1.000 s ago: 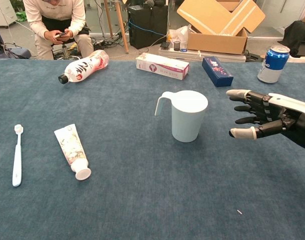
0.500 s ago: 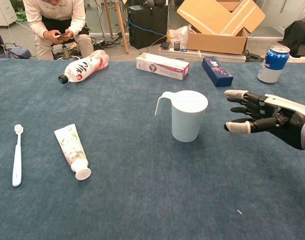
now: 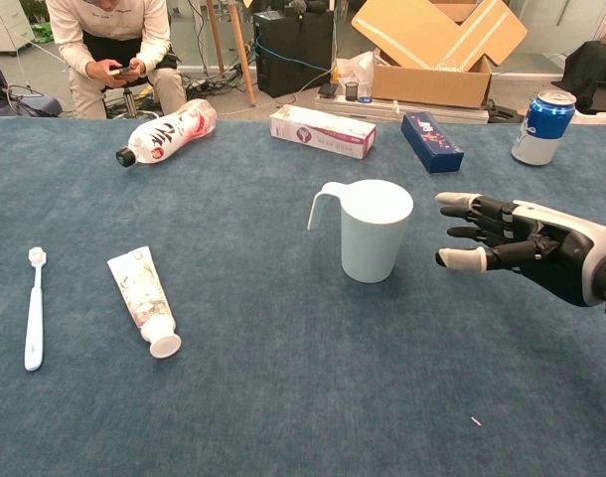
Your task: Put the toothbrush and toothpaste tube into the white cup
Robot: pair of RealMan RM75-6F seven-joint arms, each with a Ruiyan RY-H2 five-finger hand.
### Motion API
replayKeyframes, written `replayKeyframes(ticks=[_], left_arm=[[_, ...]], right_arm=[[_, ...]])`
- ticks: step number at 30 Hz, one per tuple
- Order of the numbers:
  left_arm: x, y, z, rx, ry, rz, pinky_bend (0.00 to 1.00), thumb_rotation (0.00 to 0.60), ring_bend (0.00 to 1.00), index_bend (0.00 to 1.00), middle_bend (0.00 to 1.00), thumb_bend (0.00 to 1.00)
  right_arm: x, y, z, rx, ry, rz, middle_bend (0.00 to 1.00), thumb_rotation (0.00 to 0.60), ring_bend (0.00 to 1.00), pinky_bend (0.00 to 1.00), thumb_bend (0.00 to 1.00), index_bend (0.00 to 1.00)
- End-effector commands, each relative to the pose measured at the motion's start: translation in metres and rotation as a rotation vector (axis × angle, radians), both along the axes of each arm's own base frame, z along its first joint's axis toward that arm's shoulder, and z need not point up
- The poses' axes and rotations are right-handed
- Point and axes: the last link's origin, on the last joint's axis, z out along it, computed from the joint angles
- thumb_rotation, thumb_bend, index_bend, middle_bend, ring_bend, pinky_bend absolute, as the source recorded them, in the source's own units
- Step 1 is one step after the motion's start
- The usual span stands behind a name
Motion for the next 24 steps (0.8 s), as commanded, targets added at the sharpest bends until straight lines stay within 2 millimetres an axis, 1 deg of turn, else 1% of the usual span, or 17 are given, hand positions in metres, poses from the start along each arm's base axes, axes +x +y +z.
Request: replayKeyframes(ticks=[1, 24], left_arm=[[0.0, 0.0, 0.0, -0.001, 0.0, 0.0, 0.32, 0.6, 0.27, 0.36, 0.33, 0.01], [0.001, 0.0, 0.0, -0.003, -0.002, -0.002, 0.32, 0.6, 0.27, 0.36, 0.33, 0.01]], right_arm=[[0.0, -0.001, -0.002, 0.007, -0.004, -0.002, 0.0, 0.6, 0.0, 0.15, 0.0, 0.0], [0.01, -0.005, -0.018, 0.061, -0.033, 0.004, 0.0, 0.6, 0.0, 0.15, 0.0, 0.0]])
